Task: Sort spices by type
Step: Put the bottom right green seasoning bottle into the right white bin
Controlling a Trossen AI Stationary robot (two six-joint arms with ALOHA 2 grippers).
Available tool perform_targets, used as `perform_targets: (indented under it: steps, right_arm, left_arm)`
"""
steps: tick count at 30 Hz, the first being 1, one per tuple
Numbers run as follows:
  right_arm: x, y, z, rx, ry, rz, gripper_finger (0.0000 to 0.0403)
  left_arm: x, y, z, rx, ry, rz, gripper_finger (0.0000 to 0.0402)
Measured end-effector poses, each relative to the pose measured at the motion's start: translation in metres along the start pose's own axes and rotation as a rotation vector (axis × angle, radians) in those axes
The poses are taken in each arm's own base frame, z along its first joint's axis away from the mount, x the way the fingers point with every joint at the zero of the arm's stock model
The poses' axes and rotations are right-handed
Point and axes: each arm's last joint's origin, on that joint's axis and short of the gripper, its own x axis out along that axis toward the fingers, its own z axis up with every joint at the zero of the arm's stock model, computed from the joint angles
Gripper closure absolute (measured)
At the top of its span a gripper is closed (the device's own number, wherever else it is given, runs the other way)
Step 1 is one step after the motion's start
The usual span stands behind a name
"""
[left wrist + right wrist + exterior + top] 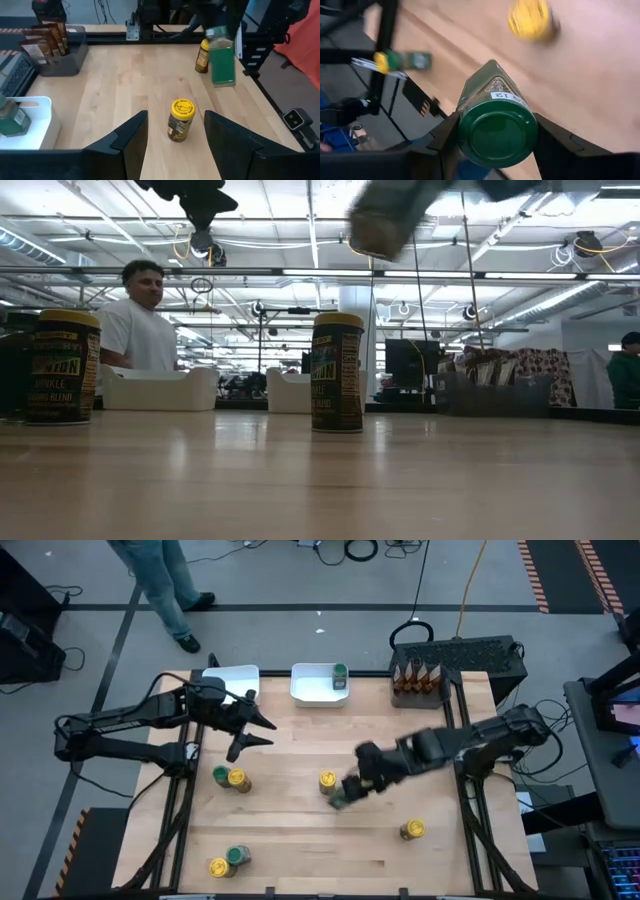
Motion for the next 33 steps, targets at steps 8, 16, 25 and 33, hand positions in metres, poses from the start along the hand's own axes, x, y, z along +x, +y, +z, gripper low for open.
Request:
perform_targets:
  steps: [8, 16, 25, 33]
  right_arm:
    - [-0.04, -0.002, 0.08, -0.249, -0.196, 0.034, 0.0217]
    - [-0.076, -0.034, 0.162, -0.505, -0.422, -0.046, 0.0216]
    - [-0.077, -0.084, 0.237, -0.634, -0.494, -0.167, 0.0216]
    - [-0.039, -0.11, 0.285, -0.678, -0.444, -0.214, 0.0215]
  left_arm:
    - [-0.023, -0.003, 0.005, -0.015, -0.08, 0.041, 0.0203]
    - [-0.034, 0.007, 0.006, -0.134, -0.12, 0.22, 0.0203]
    - [-0.039, 0.019, 0.012, -0.235, -0.217, 0.359, 0.0203]
    - [-0.043, 0.027, 0.012, -0.298, -0.243, 0.415, 0.0203]
